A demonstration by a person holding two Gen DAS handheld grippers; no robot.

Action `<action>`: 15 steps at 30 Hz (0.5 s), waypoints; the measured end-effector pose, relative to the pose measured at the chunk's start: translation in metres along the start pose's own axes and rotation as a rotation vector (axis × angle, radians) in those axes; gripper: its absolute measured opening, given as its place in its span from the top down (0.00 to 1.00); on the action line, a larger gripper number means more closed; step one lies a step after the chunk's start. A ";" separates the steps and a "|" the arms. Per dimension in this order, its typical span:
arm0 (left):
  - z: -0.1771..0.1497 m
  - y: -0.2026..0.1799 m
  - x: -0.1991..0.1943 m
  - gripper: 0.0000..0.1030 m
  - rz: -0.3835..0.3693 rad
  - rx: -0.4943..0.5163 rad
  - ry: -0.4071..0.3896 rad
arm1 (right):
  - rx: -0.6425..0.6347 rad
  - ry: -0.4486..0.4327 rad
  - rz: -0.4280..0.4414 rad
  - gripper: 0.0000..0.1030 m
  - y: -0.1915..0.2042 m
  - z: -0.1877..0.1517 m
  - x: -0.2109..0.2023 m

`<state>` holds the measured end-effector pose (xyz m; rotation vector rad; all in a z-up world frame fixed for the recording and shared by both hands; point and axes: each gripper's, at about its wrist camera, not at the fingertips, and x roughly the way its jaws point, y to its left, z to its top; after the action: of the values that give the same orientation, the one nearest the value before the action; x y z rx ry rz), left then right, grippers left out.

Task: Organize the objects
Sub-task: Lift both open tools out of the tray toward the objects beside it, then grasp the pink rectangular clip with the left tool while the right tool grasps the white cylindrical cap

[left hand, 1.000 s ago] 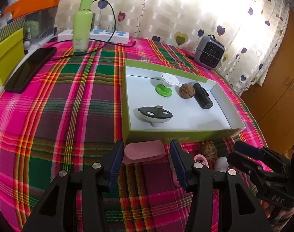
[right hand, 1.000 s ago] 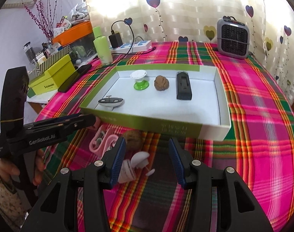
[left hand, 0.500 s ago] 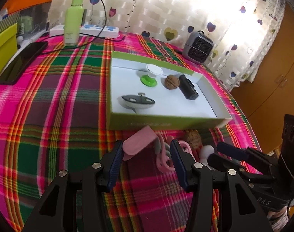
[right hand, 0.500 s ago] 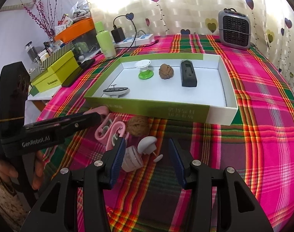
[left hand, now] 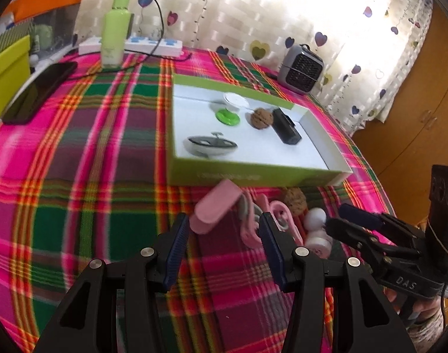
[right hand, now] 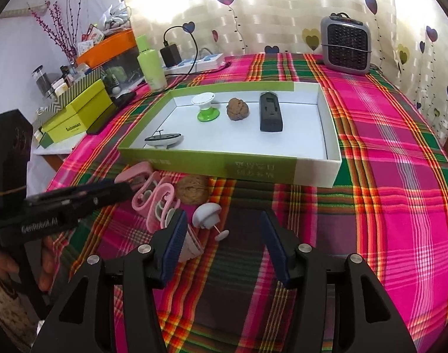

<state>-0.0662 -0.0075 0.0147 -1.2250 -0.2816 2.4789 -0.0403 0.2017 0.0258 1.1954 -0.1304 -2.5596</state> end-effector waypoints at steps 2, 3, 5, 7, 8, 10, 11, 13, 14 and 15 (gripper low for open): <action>0.004 0.001 0.001 0.53 0.011 0.007 -0.004 | 0.001 0.000 0.007 0.48 -0.001 0.000 0.001; 0.006 0.002 0.002 0.53 0.020 0.011 -0.006 | 0.001 0.000 0.008 0.48 -0.001 0.001 0.001; 0.009 0.001 0.004 0.53 0.028 0.031 -0.004 | -0.006 0.000 0.012 0.48 -0.001 0.001 0.002; 0.011 0.001 0.008 0.53 0.045 0.043 0.002 | -0.021 -0.002 -0.007 0.48 -0.001 0.001 0.001; 0.012 0.002 0.011 0.53 0.048 0.044 0.008 | -0.030 -0.005 -0.024 0.48 -0.002 0.001 0.000; 0.013 0.002 0.014 0.53 0.054 0.045 0.018 | -0.028 -0.004 -0.034 0.49 -0.006 0.001 -0.001; 0.013 0.001 0.016 0.53 0.053 0.053 0.020 | -0.022 0.000 -0.029 0.49 -0.008 0.001 -0.001; 0.013 0.000 0.018 0.53 0.052 0.057 0.025 | -0.021 0.002 -0.020 0.48 -0.010 0.001 -0.001; 0.013 -0.001 0.019 0.53 0.050 0.061 0.026 | -0.022 0.001 -0.016 0.48 -0.009 0.001 -0.001; 0.013 -0.002 0.020 0.53 0.053 0.067 0.025 | -0.023 0.001 -0.009 0.48 -0.010 0.001 -0.001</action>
<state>-0.0877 0.0025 0.0090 -1.2509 -0.1605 2.4941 -0.0429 0.2110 0.0255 1.1915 -0.0953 -2.5607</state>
